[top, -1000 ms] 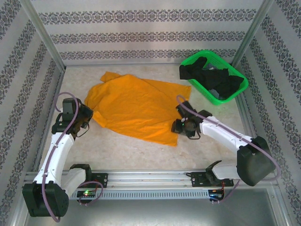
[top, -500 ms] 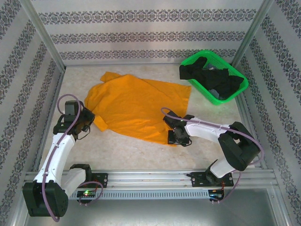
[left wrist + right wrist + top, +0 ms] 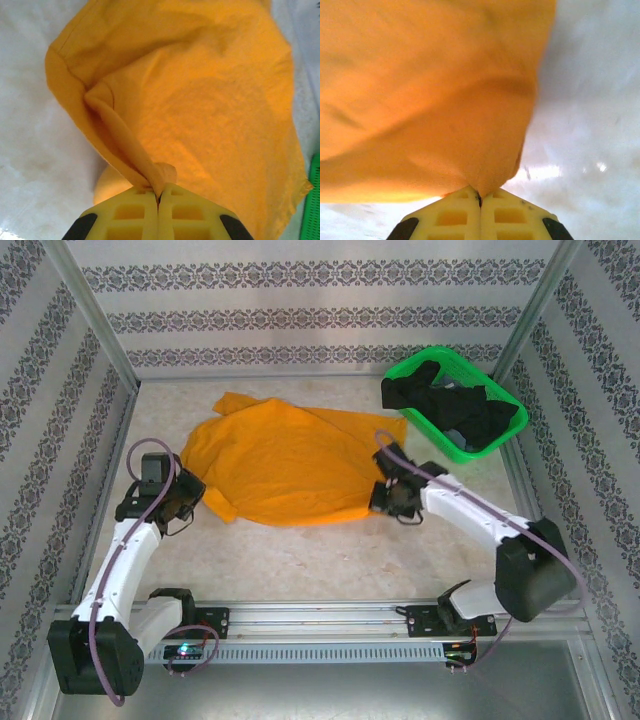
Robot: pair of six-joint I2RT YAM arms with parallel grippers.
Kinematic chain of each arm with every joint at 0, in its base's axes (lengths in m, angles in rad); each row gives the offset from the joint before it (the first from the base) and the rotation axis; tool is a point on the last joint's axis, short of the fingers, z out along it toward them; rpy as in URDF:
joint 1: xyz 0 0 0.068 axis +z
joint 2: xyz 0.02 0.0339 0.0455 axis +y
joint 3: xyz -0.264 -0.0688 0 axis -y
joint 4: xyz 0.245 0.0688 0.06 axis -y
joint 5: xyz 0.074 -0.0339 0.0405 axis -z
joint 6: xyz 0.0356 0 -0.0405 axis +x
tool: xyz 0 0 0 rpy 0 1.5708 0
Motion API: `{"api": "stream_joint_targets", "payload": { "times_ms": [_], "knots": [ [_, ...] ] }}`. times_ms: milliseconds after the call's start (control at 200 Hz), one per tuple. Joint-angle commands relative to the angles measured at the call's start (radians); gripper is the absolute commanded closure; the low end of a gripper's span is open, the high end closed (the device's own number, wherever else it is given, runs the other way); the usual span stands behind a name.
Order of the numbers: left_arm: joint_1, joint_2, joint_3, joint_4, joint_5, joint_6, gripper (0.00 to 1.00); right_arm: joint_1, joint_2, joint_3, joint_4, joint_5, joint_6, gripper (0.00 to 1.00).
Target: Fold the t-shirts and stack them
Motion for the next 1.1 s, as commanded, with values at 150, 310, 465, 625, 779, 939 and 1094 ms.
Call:
{"api": "stream_joint_targets", "payload": {
  "times_ms": [150, 310, 465, 625, 779, 939, 1094],
  "knots": [
    [-0.014, -0.068, 0.355, -0.028, -0.107, 0.070, 1.00, -0.069, -0.043, 0.441, -0.069, 0.049, -0.191, 1.00],
    [-0.015, -0.136, 0.511, -0.052, -0.205, 0.101, 1.00, -0.061, -0.106, 0.563, -0.023, 0.086, -0.192, 1.00],
    [-0.015, -0.187, 0.653, -0.044, -0.282, 0.160, 1.00, -0.009, -0.201, 0.591, 0.062, 0.145, -0.231, 1.00],
    [-0.015, -0.087, 0.886, -0.189, -0.311, 0.214, 1.00, 0.015, -0.216, 0.638, 0.097, 0.170, -0.250, 1.00],
    [-0.015, 0.123, 1.055, -0.401, -0.278, 0.227, 1.00, -0.022, -0.101, 0.739, 0.104, 0.114, -0.214, 1.00],
    [0.005, 0.296, 1.050, -0.306, -0.225, 0.212, 1.00, -0.067, 0.123, 0.921, 0.118, 0.002, -0.177, 1.00],
    [0.084, 0.483, 1.150, -0.230, -0.121, 0.252, 1.00, -0.126, 0.374, 1.174, 0.094, -0.123, -0.128, 1.00]
  ]
}}
